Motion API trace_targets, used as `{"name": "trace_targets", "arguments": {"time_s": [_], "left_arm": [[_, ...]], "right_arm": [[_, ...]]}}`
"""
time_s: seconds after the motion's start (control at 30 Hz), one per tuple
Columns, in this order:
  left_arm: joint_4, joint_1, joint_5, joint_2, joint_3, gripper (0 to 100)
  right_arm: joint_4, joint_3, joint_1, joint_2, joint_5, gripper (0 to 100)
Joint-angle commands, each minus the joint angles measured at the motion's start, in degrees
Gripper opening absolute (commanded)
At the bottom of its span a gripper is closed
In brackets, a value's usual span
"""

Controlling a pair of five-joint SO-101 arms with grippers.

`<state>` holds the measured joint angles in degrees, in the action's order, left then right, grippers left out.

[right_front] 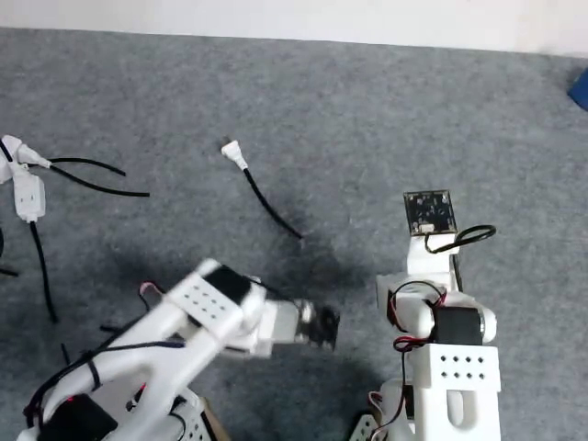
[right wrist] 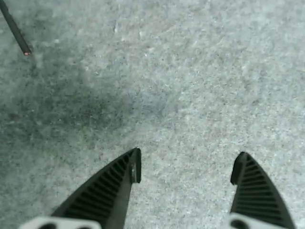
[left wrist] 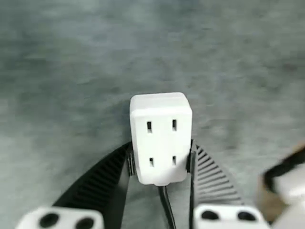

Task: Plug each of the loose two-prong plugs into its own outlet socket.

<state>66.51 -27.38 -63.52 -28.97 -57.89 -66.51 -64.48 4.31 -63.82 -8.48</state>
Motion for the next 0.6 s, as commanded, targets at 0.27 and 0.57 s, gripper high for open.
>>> {"name": "trace_targets", "arguments": {"time_s": [0.27,0.57], "left_arm": [[-0.7,6.0,-3.0,17.8,21.9,1],[-0.8,4.4,-1.0,31.3,30.6,1]], "right_arm": [[-0.3,0.9,0.5,-0.5,-0.8,30.0],[-0.2,0.9,0.5,-0.5,-0.8,30.0]]}}
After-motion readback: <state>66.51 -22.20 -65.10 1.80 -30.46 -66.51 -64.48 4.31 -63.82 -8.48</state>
